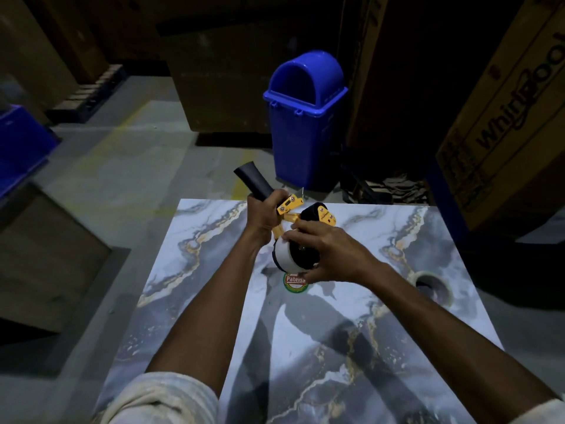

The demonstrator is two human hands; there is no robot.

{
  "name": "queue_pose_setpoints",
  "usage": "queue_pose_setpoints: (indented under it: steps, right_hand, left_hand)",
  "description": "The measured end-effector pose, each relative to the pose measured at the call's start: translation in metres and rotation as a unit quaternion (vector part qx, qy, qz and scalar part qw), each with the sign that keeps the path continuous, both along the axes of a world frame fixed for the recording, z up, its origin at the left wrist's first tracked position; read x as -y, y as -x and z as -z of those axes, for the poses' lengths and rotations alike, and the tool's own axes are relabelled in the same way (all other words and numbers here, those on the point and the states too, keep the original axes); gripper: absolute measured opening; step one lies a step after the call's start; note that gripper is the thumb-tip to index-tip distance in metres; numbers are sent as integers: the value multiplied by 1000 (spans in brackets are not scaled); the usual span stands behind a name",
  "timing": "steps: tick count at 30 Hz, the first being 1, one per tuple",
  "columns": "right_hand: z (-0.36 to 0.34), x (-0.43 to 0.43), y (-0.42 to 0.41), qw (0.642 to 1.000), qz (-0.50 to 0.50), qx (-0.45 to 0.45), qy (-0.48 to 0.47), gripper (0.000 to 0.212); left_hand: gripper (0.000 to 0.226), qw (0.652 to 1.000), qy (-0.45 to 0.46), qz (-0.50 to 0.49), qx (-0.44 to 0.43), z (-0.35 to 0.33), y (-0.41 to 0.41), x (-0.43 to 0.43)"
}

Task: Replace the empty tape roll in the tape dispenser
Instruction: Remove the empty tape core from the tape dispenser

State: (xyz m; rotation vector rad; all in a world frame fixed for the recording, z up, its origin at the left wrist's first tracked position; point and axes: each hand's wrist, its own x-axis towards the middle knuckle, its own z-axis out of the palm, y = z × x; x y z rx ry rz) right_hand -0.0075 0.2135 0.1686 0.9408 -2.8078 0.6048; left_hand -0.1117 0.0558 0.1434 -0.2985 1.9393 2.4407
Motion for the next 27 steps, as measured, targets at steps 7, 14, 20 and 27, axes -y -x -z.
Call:
queue_pose_setpoints:
  steps: [7, 14, 20, 27]
  right_hand:
    - [-10, 7, -6, 995, 82, 18, 54, 77]
    - [-32, -7, -23, 930, 297, 37, 212, 49]
    - [-21, 14, -20, 940, 260, -2, 223, 75]
    - [-14, 17, -23, 928, 295, 29, 228, 56]
  left_hand:
    - [29, 1000, 5, 3, -21, -4, 4, -1]
    - [22, 993, 50, -106, -6, 14, 12, 50]
    - [19, 992, 15, -123, 1, 21, 9, 41]
    - [25, 991, -29, -130, 11, 23, -1, 29]
